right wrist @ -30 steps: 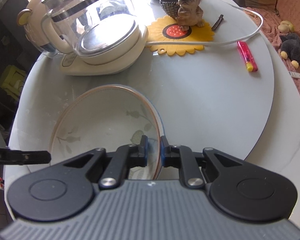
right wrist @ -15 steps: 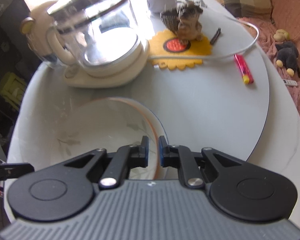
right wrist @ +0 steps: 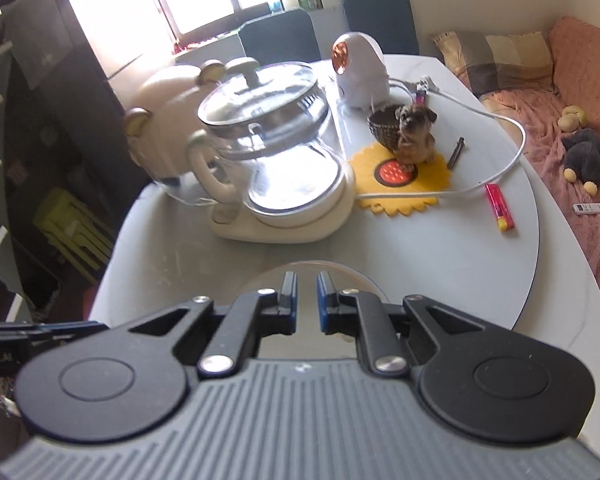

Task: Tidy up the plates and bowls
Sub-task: 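Raise both grippers away from the stack and turn toward the white plastic bowls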

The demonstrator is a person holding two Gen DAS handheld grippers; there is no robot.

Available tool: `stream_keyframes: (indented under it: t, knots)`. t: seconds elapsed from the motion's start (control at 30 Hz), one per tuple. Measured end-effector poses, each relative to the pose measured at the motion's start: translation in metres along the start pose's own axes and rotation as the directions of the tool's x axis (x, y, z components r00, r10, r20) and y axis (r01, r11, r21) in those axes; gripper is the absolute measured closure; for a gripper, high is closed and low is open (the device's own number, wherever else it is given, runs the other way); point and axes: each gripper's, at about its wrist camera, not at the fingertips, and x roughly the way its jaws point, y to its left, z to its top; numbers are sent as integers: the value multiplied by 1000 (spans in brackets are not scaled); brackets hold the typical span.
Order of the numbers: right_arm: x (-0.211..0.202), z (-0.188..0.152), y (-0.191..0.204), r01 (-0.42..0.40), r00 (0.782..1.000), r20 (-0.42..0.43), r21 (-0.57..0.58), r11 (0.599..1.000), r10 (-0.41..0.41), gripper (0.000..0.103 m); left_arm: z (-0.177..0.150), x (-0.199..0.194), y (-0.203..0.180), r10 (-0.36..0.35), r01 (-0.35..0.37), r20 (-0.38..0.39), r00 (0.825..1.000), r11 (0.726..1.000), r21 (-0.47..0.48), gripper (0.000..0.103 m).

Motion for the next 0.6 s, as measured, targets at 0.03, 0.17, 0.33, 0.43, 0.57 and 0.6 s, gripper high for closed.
stream_keyframes:
  t: [0.03, 0.17, 0.33, 0.43, 0.57, 0.6]
  knots:
    - [-7, -1, 3, -2, 1000, 12, 1, 1000, 2, 90, -1, -6, -3, 0, -1, 11, 1000, 1000, 13, 88]
    - [-35, -9, 13, 2, 998, 56, -3, 1000, -2, 90, -6, -26, -12, -25, 24, 25, 999, 999, 30, 88]
    - [-53, -24, 4, -24, 997, 78, 32, 999, 22, 90, -21, -55, -34, 31, -35, 65, 997, 998, 58, 88]
    - [-71, -32, -2, -46, 995, 84, 0, 999, 46, 90, -37, -82, -50, 65, -70, 118, 991, 997, 37, 88]
    - [-92, -34, -14, -84, 994, 68, -84, 993, 90, 90, -61, -109, -72, 110, -108, 161, 981, 994, -22, 88]
    - [-100, -34, -16, -87, 993, 65, -106, 991, 94, 90, -66, -114, -78, 125, -121, 169, 978, 992, -30, 88]
